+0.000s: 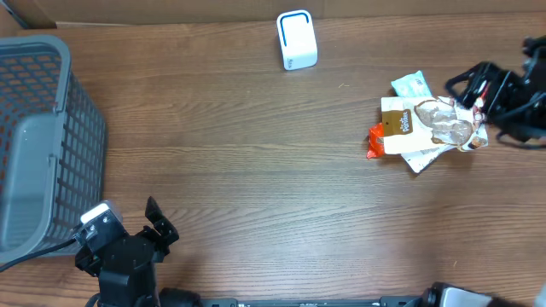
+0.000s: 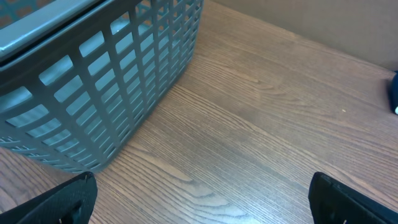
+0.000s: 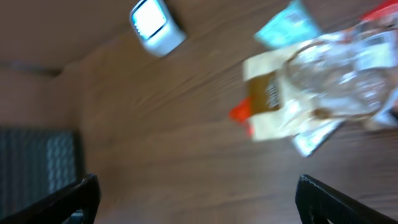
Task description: Scan the item barcode
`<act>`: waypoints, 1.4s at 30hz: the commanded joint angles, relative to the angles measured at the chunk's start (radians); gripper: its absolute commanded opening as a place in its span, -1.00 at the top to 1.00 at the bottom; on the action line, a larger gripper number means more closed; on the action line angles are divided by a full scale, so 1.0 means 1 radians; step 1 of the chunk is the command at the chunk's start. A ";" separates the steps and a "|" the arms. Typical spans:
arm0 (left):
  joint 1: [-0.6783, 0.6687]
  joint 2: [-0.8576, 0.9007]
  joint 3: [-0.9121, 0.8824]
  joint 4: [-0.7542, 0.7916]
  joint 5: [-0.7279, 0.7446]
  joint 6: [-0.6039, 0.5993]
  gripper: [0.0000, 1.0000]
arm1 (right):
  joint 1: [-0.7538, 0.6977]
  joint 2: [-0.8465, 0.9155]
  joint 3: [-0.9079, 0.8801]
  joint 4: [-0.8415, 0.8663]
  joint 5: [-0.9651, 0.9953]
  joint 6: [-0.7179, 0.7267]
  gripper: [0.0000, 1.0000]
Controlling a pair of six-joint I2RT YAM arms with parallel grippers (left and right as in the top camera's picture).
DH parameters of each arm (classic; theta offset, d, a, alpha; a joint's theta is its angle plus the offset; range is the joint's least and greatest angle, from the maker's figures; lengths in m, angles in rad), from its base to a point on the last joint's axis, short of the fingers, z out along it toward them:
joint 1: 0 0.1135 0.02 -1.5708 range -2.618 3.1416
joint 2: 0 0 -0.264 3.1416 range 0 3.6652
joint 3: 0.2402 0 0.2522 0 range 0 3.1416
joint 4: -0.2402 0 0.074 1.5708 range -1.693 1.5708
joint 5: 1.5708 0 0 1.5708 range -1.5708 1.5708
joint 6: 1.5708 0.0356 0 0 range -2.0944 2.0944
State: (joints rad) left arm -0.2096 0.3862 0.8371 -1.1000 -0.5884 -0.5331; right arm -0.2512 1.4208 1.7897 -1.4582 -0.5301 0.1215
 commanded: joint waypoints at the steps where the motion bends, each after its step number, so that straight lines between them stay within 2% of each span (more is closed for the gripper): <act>1: -0.004 -0.002 -0.002 0.000 -0.017 -0.014 -0.99 | 0.061 -0.089 0.027 -0.067 -0.063 -0.049 -1.00; 6: -0.004 -0.002 -0.002 0.000 -0.017 -0.014 -0.99 | 0.121 -0.164 0.027 -0.143 -0.066 -0.014 -1.00; 12: -0.004 -0.002 -0.002 0.000 -0.017 -0.014 -0.99 | 0.121 -0.172 0.027 -0.158 -0.062 -0.016 -1.00; 18: -0.004 -0.002 -0.002 0.000 -0.017 -0.014 -0.99 | 0.121 -0.167 0.027 -0.200 0.105 -0.021 -1.00; 24: -0.004 -0.002 -0.002 0.000 -0.017 -0.014 -0.99 | 0.121 -0.168 0.014 -0.137 0.178 -0.087 -1.00; 31: -0.004 -0.002 -0.002 0.000 -0.017 -0.014 -0.99 | 0.163 -0.296 -0.149 0.155 0.179 -0.239 -1.00; 42: -0.004 -0.002 -0.002 0.000 -0.017 -0.014 -0.99 | 0.261 -0.711 -0.734 0.775 0.178 -0.287 -1.00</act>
State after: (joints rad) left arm -0.2096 0.3862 0.8371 -1.0996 -0.5892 -0.5331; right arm -0.0101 0.7860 1.1740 -0.7536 -0.3584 -0.1452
